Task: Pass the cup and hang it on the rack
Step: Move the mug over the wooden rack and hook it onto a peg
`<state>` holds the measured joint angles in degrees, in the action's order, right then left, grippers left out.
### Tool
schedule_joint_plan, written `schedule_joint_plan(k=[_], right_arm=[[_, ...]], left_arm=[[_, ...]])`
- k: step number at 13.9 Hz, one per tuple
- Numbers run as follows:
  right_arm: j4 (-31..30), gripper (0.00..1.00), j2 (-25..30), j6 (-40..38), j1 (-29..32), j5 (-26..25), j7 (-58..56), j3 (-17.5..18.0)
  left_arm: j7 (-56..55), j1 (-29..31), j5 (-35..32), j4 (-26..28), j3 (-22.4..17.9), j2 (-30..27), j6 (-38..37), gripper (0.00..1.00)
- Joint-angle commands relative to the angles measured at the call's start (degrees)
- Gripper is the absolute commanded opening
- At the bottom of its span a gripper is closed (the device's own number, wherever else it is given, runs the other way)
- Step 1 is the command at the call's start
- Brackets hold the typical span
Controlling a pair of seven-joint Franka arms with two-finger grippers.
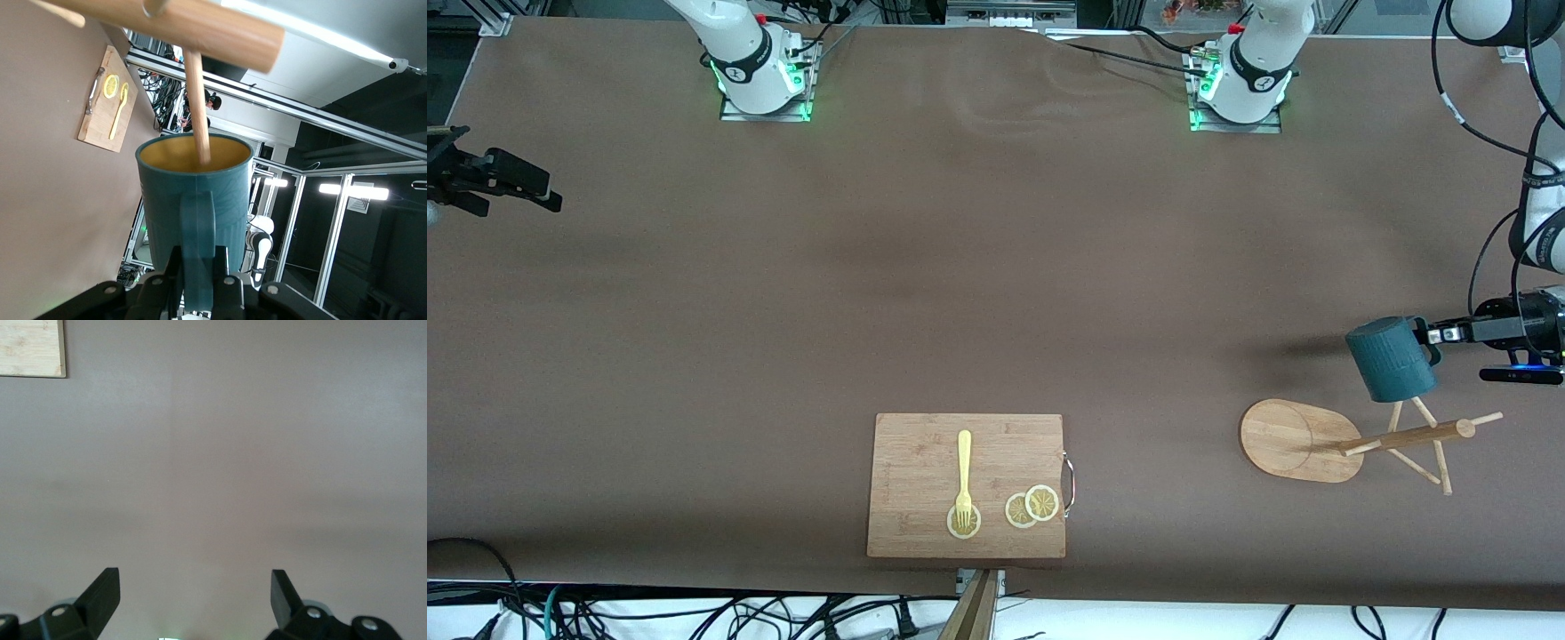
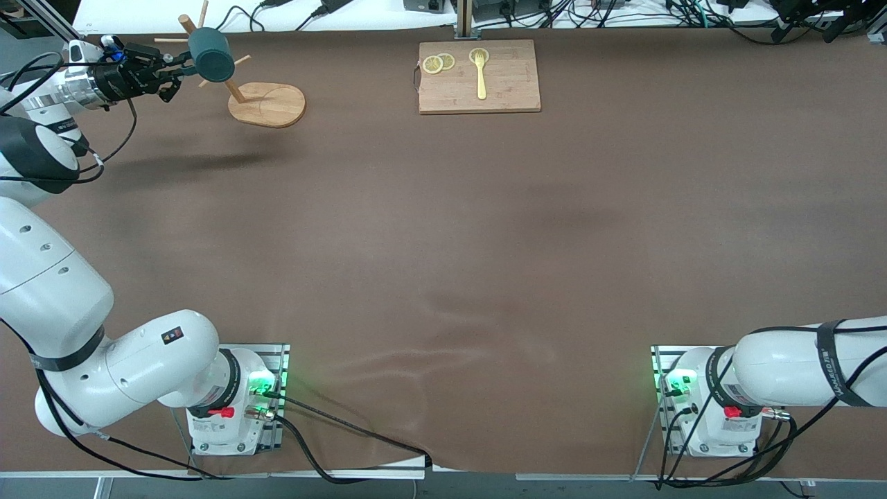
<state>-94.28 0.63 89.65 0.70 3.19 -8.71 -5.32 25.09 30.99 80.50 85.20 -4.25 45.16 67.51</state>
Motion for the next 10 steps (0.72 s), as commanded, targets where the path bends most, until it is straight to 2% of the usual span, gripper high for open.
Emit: schedule_joint_plan(k=[1,10], right_arm=[[0.5,1.00,0.2,-0.4,0.5,0.8,0.7,0.5],[0.6,1.00,0.2,-0.5,0.6,0.8,0.7,0.5]], left_arm=[[-3.2,0.5,2.1,-7.3,0.4,4.5,-1.8,0.00],[-3.1,1.0,2.6,-13.8,0.3,9.2,-1.0,0.00]])
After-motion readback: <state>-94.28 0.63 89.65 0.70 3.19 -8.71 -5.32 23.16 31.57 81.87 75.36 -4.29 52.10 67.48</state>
